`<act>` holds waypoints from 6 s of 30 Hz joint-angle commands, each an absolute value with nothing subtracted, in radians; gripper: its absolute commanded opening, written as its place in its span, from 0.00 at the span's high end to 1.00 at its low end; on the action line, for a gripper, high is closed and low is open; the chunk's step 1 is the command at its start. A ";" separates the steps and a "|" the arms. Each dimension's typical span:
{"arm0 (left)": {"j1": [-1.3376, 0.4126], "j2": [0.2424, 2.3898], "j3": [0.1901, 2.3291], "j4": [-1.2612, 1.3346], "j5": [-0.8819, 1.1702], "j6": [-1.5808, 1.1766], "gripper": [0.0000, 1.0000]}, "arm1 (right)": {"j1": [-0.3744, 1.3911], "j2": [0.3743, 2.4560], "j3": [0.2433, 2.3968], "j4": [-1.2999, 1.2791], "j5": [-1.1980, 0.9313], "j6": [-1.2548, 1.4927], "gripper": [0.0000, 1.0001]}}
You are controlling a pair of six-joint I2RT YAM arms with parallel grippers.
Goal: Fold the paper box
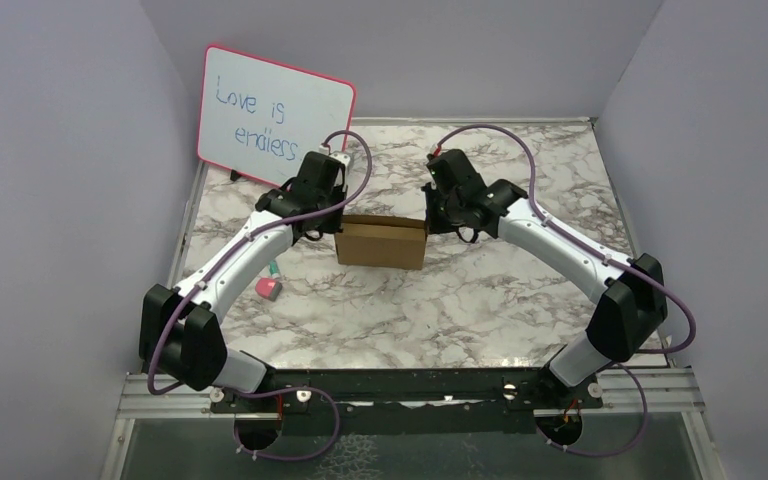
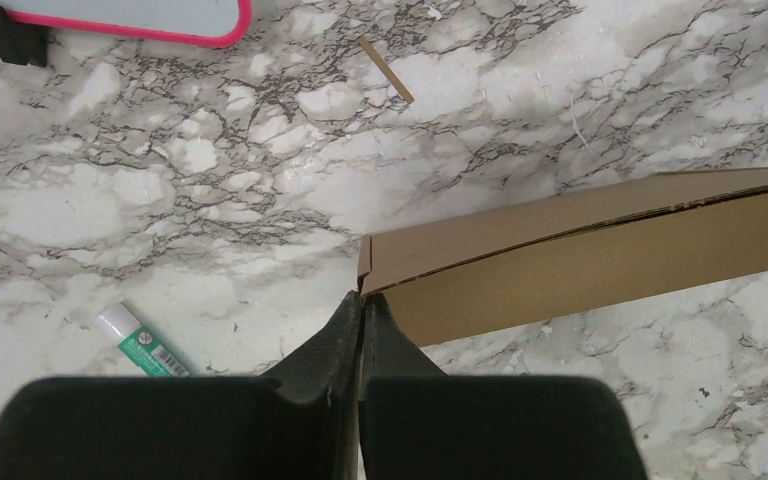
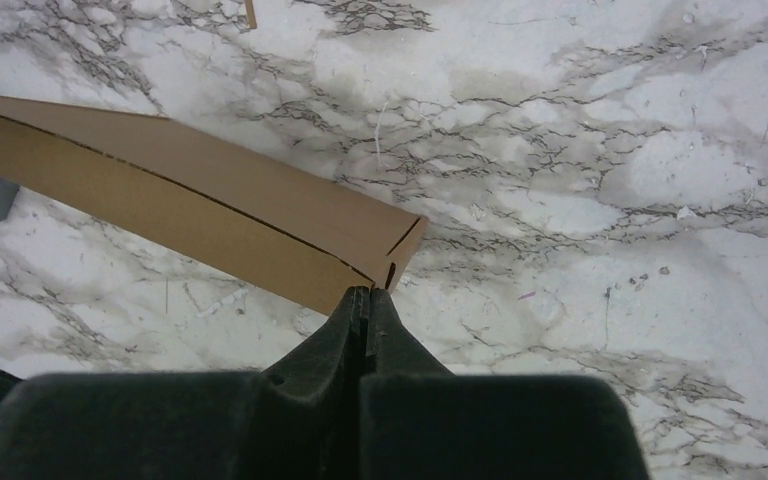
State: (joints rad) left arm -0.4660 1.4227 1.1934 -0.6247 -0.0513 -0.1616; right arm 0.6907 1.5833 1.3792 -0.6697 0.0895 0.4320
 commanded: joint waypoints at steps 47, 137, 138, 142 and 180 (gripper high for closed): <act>-0.629 1.299 1.128 -0.518 -0.314 -0.311 0.98 | 0.851 1.531 1.236 -0.506 0.385 0.506 0.99; -0.439 1.339 1.245 -0.844 -0.036 -0.009 0.77 | 0.851 1.572 1.285 -0.522 0.358 0.440 0.99; -0.439 1.340 1.246 -0.845 -0.035 -0.008 0.77 | 0.851 1.572 1.285 -0.522 0.358 0.440 0.99; -0.439 1.347 1.240 -0.844 -0.050 -0.005 0.78 | 0.851 1.568 1.283 -0.522 0.359 0.440 0.99; -0.444 1.333 1.226 -0.771 -0.016 -0.256 1.00 | 0.889 1.614 1.353 -0.616 0.481 0.574 0.99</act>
